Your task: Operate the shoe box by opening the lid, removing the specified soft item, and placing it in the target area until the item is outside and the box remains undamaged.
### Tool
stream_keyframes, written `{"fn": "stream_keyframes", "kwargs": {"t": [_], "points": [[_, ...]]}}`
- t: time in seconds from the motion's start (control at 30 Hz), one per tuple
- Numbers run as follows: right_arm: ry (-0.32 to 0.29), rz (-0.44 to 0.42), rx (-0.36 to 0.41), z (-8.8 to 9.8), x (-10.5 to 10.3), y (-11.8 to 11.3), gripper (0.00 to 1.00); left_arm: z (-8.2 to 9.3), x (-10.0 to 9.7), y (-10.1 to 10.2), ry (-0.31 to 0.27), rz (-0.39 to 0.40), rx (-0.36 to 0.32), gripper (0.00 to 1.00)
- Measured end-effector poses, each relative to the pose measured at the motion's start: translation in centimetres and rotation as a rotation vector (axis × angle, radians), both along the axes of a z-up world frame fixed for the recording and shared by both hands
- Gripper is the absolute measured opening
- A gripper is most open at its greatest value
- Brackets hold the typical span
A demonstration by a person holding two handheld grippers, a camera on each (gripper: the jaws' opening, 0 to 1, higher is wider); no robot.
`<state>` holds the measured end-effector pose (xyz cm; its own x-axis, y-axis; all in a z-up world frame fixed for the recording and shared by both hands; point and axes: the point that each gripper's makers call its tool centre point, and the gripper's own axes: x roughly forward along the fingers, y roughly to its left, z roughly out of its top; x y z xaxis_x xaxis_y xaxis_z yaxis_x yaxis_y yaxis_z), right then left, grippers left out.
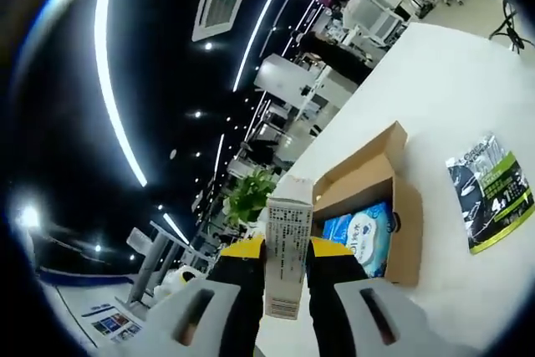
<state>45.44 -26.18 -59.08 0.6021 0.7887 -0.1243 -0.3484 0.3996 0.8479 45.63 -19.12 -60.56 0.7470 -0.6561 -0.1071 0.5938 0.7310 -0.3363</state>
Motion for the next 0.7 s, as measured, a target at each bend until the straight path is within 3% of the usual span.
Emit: {"fn": "stream_keyframes", "kwargs": {"t": [0.2,0.27,0.37,0.47,0.57,0.63,0.67,0.7], "points": [[-0.014,0.078,0.004,-0.1,-1.4,1.1,0.15,-0.5,-1.5,-1.1,0.094,-0.116,-0.080,0.68],[-0.023,0.098,0.013,0.2,-1.9,1.4,0.15,-0.3,-1.7,-1.1,0.091,-0.123,-0.099,0.68],[-0.044,0.125,0.041,0.9,-2.5,1.8,0.15,0.0,-2.3,-1.1,0.154,-0.151,-0.201,0.66],[-0.053,0.143,0.052,1.0,-2.8,2.0,0.15,-0.1,-2.6,-0.9,0.176,-0.160,-0.233,0.64],[-0.056,0.154,0.046,0.9,-3.1,2.2,0.15,0.1,-3.5,-1.4,0.226,-0.215,-0.293,0.51],[-0.055,0.155,0.042,0.7,-3.2,2.2,0.15,0.2,-4.1,-1.8,0.271,-0.253,-0.341,0.36],[-0.053,0.155,0.038,0.5,-3.2,2.2,0.15,0.4,-4.7,-2.2,0.291,-0.282,-0.363,0.35],[-0.050,0.151,0.049,0.6,-3.2,2.0,0.15,0.0,-4.1,-1.9,0.268,-0.251,-0.339,0.34]]}}
